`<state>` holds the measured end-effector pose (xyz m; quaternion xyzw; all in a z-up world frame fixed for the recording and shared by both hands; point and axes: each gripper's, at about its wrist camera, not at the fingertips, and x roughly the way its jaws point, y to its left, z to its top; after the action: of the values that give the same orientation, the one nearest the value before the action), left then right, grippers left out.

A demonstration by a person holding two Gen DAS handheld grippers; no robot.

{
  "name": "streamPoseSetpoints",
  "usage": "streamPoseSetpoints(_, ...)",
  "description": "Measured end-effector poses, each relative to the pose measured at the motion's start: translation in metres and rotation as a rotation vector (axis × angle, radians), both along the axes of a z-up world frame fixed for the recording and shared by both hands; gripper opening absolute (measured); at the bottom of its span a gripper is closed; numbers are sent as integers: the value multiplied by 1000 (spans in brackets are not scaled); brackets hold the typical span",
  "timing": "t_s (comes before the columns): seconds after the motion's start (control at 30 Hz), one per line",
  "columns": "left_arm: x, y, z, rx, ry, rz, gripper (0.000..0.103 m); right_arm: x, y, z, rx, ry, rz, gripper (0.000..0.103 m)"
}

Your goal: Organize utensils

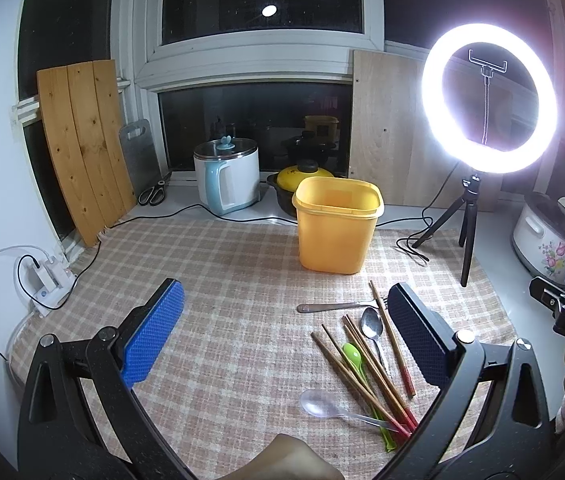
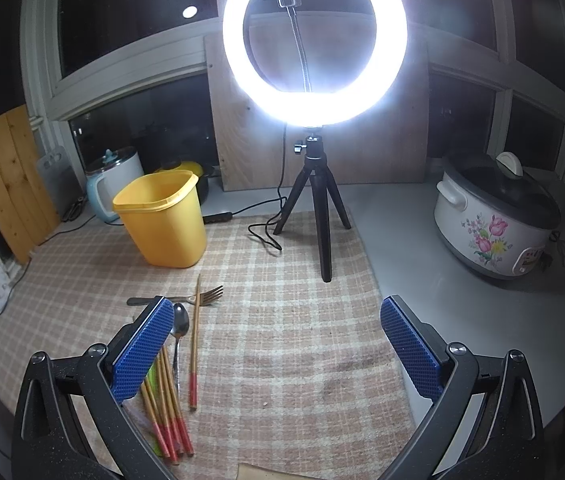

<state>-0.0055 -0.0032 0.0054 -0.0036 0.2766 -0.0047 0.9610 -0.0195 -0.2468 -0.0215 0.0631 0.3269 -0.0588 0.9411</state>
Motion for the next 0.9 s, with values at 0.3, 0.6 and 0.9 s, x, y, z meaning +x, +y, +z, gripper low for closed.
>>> streamPoseSetpoints(0.3,2,5,-4,-5,18,16,103,6,0,-6,41,-17,41,103)
streamPoseSetpoints(0.6,7,11,-15,3,50,45,103,25,6,-21,80,37,125,103)
streamPoseSetpoints(0.9,12,13,-29,-3,92,32,103,47,15,-36,122,129,243,102)
